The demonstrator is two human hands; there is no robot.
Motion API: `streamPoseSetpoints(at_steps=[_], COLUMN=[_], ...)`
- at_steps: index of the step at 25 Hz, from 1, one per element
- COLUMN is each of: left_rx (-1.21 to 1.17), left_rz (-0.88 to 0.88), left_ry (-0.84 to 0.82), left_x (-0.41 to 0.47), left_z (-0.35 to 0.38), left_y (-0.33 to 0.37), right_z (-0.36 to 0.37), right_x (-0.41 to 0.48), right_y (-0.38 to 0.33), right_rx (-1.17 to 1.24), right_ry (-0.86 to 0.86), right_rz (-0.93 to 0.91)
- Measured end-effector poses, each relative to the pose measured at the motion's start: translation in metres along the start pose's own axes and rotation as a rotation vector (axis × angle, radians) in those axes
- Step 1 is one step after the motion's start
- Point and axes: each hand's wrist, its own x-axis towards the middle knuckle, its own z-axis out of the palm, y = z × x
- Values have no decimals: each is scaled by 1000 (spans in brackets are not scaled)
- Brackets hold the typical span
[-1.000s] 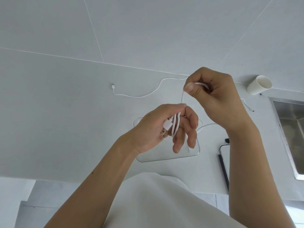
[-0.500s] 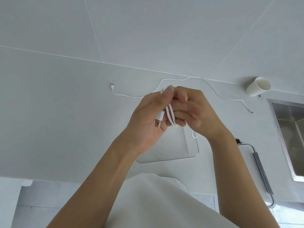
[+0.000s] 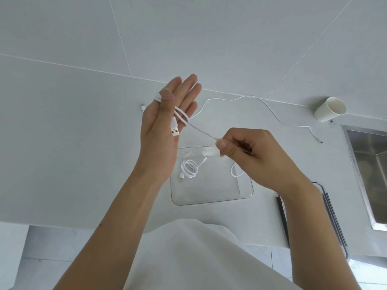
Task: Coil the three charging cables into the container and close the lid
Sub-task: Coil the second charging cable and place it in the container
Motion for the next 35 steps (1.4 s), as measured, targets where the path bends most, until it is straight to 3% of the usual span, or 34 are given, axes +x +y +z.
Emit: streamPoseSetpoints(at_steps=[7,12,14,17,20,25,35], left_rx=[179,319,343,367,342,163,-29], left_rz=[-65,-206,-266,-326,-377,-438,-366], left_ry=[-29,-106,-174,-366,-497,-621,-593], left_x=[-2,-6,-9,-10,-11,-15,-20], left_z=[-2,4,7,10,8,12,20], left_y=[-13,-14,-13,-14,-13,-7,4], right_z=[-7,-11,-9,-11,-17,-21,0], right_x=[-7,1,6,14,22,31,34], right_y=[-30,-43,-45,-45,-41,-33,-6], right_rx=[-3,250,344,299,159,187,240], right_ry=[77,110,152,246,301,308,308], right_rz=[-121,-228,-242,-227,-202,-203,-27])
